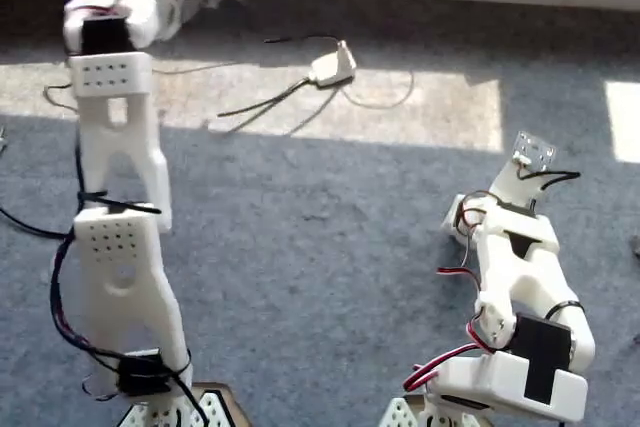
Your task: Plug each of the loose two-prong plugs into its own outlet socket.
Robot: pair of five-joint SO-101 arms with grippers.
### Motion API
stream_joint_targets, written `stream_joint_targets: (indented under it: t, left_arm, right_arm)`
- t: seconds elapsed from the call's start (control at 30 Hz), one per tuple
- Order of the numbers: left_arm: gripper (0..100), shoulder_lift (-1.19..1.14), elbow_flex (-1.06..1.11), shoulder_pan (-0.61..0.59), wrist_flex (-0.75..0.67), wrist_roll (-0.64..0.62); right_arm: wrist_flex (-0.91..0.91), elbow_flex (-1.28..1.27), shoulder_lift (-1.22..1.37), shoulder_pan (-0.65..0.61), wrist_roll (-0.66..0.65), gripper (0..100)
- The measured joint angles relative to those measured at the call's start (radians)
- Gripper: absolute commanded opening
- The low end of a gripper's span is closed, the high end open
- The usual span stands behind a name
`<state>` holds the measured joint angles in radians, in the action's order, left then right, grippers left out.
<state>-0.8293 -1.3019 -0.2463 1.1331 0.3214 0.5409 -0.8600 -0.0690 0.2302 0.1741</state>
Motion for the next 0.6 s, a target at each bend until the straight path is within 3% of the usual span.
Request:
stream_joint_targets:
  t: [0.3,0.6]
  left_arm:
    - [28,0.018,0.0,-0.354,0.11,0.0]
    - [28,0.018,0.0,-0.542,0.5,-0.005]
  right_arm:
    - [0.0,0.0,0.0,0.0,0.0,0.6]
    - [0.0,0.0,0.0,0.0,0.0,0.6]
